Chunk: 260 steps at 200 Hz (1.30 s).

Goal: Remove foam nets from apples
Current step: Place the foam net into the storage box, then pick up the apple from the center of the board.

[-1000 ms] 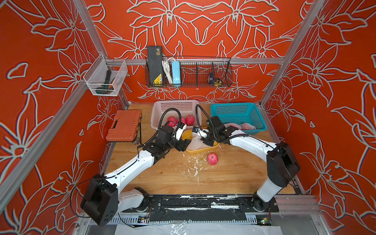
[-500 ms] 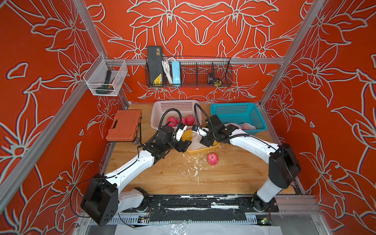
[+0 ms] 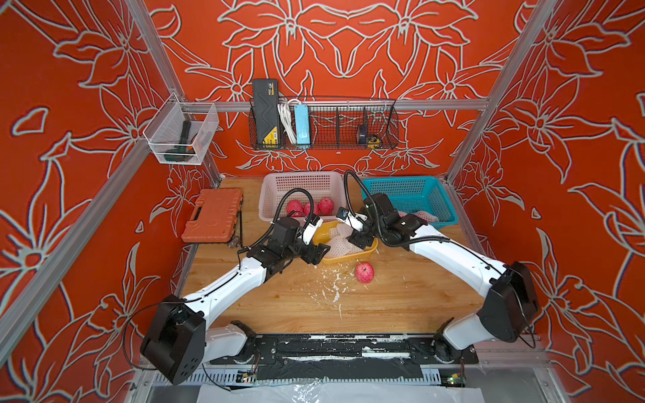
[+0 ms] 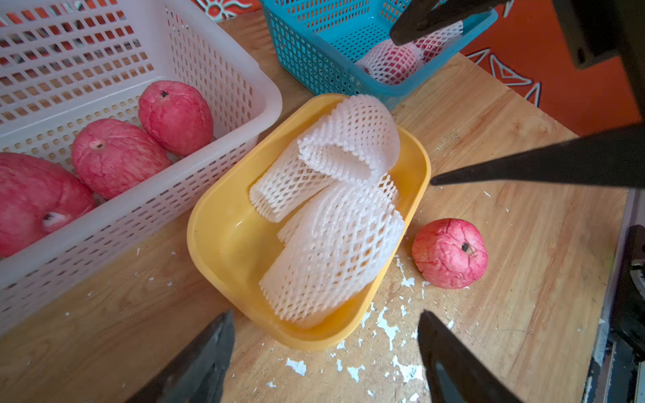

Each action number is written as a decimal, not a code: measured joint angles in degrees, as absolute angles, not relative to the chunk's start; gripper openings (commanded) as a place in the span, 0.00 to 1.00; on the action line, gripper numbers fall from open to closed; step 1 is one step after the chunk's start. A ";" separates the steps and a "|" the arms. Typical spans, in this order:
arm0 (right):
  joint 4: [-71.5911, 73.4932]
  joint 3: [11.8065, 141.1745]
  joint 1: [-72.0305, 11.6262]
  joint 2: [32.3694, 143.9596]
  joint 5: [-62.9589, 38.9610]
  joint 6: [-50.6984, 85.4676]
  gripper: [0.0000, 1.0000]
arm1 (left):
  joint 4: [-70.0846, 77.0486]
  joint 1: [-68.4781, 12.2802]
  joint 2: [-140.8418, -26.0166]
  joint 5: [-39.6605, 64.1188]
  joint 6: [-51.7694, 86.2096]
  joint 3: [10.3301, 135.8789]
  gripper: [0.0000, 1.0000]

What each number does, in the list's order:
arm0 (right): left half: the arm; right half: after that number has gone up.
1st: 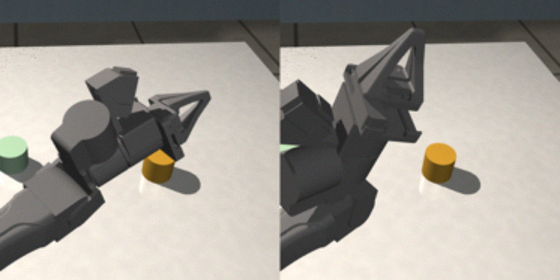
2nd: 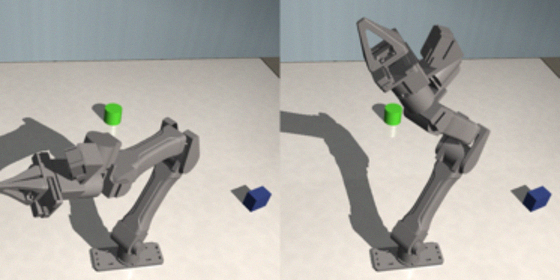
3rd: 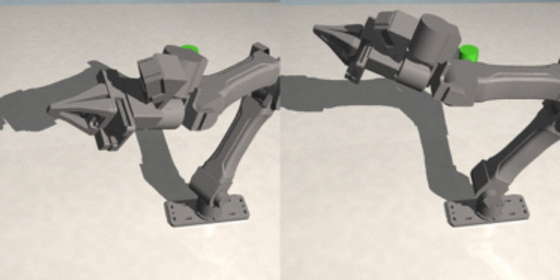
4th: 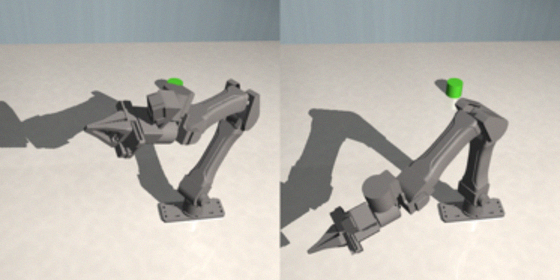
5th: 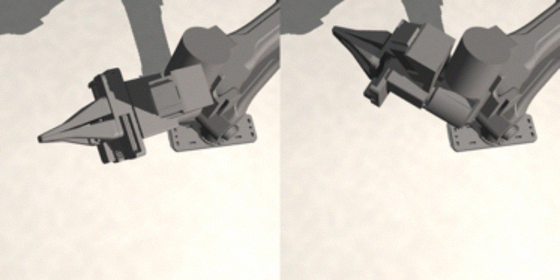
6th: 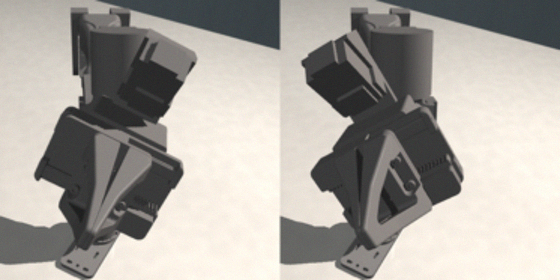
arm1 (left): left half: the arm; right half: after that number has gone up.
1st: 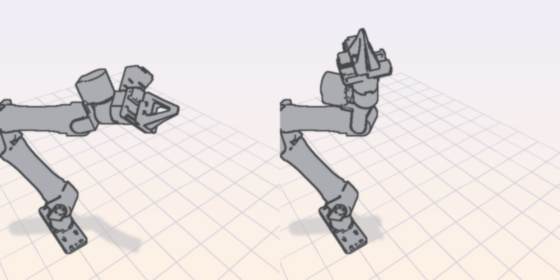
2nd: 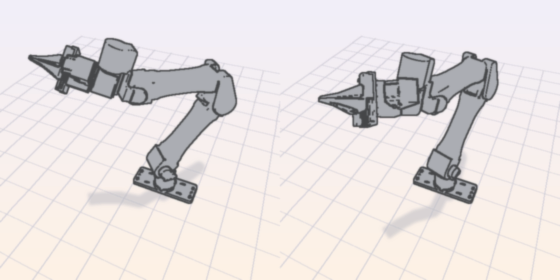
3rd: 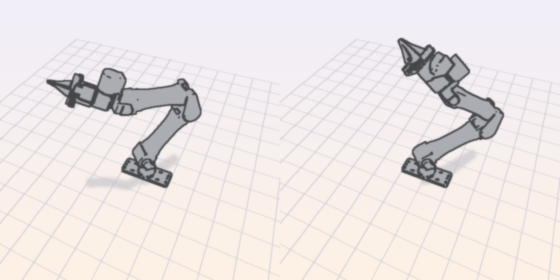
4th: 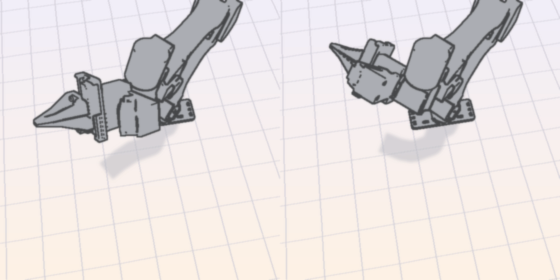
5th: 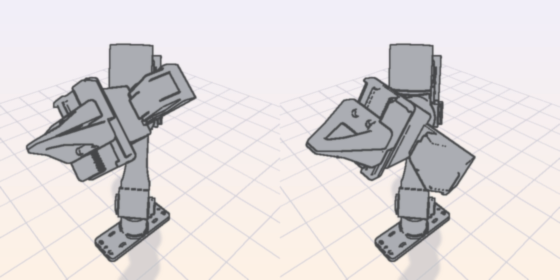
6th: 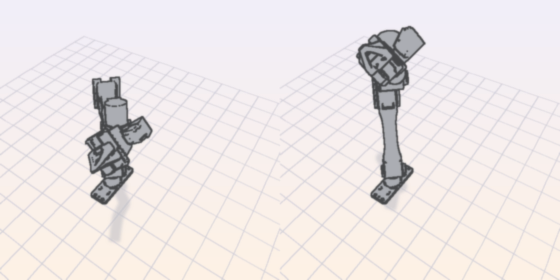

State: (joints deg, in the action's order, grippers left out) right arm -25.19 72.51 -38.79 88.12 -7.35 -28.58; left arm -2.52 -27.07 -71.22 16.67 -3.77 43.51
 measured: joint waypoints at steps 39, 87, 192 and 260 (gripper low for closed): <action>-24.88 77.14 -38.52 92.90 -7.94 -25.21 0.83 | -2.52 -28.12 -71.29 17.32 -4.49 43.35 0.82; -23.99 74.46 -34.63 85.80 -7.18 -19.68 0.84 | -1.50 -36.53 -69.36 18.26 -8.34 40.64 0.82; -27.57 59.27 -16.14 58.28 -3.40 -14.24 0.94 | 0.27 -52.18 -92.64 16.58 -15.00 53.19 0.89; -28.40 57.89 -14.90 56.51 -3.68 -14.24 0.95 | -1.43 -52.14 -104.81 13.02 -15.62 62.11 0.90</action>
State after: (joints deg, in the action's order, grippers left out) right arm -28.40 57.89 -14.90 56.51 -3.68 -14.24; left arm -1.43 -52.14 -104.81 13.02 -15.62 62.11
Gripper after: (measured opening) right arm 0.946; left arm 0.901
